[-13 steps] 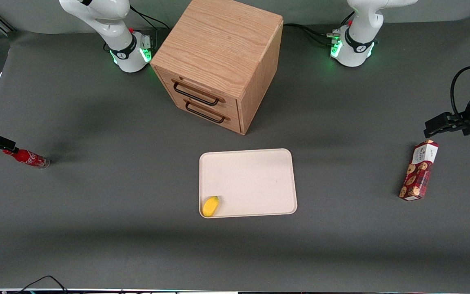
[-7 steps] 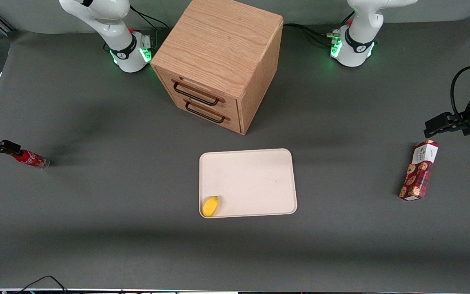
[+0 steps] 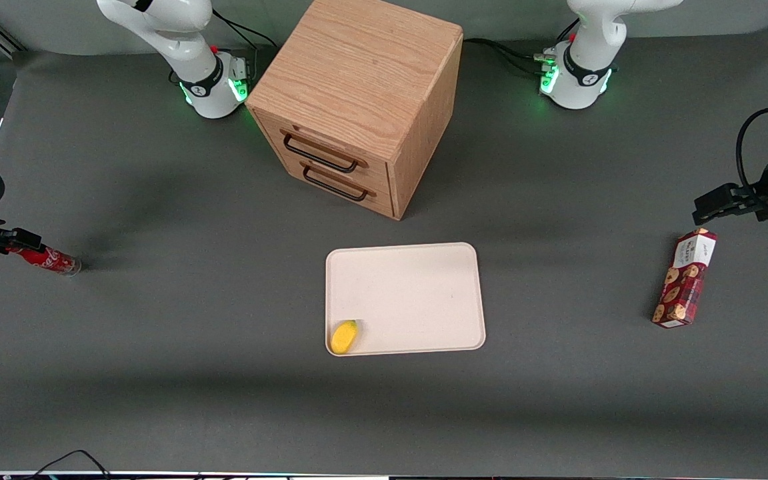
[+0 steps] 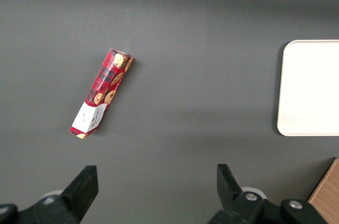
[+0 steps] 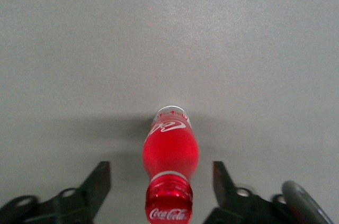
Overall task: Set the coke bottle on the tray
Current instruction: 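Close the right gripper around the Coca-Cola bottle's body, then lift the bottle and carry it toward the white tray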
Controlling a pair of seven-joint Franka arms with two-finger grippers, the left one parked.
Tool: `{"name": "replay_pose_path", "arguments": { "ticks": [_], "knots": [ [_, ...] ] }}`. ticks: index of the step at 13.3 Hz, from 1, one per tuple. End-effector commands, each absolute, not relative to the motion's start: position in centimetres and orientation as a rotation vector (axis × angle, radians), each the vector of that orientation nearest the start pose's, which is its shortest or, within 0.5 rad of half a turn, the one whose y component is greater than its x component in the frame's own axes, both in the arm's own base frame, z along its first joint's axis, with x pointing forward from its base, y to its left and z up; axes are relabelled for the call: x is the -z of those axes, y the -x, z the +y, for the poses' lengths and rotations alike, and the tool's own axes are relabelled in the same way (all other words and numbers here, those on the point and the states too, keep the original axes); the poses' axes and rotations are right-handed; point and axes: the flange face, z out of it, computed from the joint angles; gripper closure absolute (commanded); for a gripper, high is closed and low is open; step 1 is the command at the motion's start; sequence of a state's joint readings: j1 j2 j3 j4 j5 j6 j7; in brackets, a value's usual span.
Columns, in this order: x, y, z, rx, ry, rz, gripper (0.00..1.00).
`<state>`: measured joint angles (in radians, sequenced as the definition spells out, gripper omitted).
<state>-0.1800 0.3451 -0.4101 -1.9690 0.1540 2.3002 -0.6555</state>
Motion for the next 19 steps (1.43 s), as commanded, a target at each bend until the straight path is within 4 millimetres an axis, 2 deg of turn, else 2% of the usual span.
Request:
{"name": "replay_pose_path", "arguments": {
  "ticks": [1,3,5,6,8,10,11,13,15,17,19],
  "knots": [
    [-31.3,-51.8,-32.7,0.053,3.161,-0.011,0.71],
    [-31.3,-51.8,-32.6,0.053,3.162,-0.011,0.99],
    [-31.6,-52.1,-32.4,0.061,3.164,0.003,1.0],
    [-32.5,-52.6,-32.0,0.084,3.167,0.007,1.0],
    [-36.1,-53.9,-30.3,0.123,3.178,0.032,1.0],
    [-42.9,-56.7,-27.1,0.061,3.23,0.021,1.0],
    [-47.0,-58.4,-24.4,0.027,3.255,0.021,1.0],
    [-53.6,-60.5,-19.5,0.009,3.255,0.03,1.0],
    [-58.3,-61.3,-14.4,-0.006,3.229,0.095,1.0],
    [-59.6,-62.5,-5.3,0.001,3.19,0.214,1.0],
    [-59.1,-63.0,4.9,0.012,3.138,0.359,1.0]
  ]
}}
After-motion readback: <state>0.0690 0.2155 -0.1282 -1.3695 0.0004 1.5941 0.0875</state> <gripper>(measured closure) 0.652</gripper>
